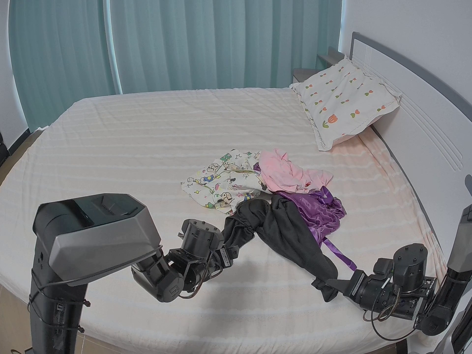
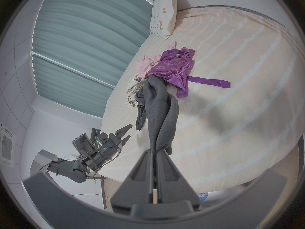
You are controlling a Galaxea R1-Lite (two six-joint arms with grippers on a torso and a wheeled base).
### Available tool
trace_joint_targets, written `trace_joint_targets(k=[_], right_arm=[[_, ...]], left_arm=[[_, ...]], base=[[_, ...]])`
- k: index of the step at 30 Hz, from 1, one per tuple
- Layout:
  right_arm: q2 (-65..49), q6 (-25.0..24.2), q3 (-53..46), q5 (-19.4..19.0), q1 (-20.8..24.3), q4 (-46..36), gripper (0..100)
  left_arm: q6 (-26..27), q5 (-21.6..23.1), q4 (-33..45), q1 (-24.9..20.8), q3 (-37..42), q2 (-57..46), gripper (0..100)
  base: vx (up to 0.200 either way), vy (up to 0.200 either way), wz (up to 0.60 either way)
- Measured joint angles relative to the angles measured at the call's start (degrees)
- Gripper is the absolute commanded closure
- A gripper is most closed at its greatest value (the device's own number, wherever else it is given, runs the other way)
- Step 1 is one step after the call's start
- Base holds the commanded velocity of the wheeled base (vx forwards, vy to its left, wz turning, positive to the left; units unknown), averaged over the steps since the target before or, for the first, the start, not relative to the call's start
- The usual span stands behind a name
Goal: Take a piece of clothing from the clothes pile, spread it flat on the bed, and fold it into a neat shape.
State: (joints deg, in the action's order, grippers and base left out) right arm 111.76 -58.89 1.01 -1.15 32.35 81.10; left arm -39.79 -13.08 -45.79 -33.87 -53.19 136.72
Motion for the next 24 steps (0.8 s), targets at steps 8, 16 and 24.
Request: trace_joint_targets(k=[8,16,24], right_arm=[[2.57,0.00,0.00,3.33,1.21,2.93,100],[4.52,0.00,0.00,4.27,2.07,3.77,100],[4.67,0.05,0.00,4.49,2.16,3.91,100]], left_arm=[[0.44,0.48,2.27,0.52,-9.30,6.19,0],[0.51,0.04,2.51,0.68,-15.27,9.92,0],[1.89,-0.44,3.47,0.73,-17.76,11.57,0]], base=[[0.000,0.000,0.00],[0.000,0.000,0.00],[0.000,0.000,0.00]])
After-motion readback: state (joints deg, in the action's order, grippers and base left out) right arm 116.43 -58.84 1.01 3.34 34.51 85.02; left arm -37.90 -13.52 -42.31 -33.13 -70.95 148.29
